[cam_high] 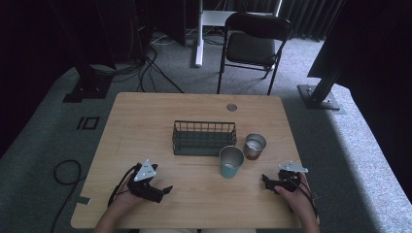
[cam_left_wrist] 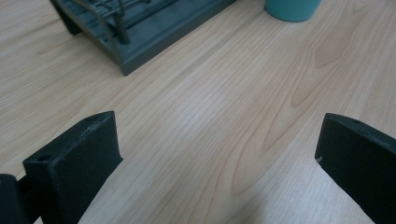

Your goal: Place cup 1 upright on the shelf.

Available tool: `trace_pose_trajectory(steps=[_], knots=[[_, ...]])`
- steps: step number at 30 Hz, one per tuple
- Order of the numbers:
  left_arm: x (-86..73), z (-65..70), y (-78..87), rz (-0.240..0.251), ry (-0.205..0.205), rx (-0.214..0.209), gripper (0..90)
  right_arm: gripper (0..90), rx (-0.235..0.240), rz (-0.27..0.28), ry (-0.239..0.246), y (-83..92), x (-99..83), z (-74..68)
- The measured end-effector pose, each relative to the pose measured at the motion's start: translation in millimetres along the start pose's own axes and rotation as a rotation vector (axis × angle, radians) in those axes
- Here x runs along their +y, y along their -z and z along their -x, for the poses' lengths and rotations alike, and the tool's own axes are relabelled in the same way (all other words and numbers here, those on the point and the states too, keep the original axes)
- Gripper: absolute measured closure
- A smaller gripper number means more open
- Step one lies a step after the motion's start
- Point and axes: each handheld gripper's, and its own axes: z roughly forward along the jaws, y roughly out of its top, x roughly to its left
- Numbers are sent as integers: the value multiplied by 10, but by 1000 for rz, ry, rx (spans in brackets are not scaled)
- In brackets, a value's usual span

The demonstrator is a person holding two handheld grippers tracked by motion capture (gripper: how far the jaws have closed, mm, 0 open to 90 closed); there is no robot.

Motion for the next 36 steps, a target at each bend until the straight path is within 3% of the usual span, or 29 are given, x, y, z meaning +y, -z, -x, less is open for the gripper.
trace_pose_trajectory(steps=[15, 36], knots=[[157, 111, -237, 11, -22, -72, 6, 110, 0, 0, 0, 0, 0, 0], [401, 208, -483, 36, -52, -123, 7, 110, 0, 0, 0, 0, 0, 0]])
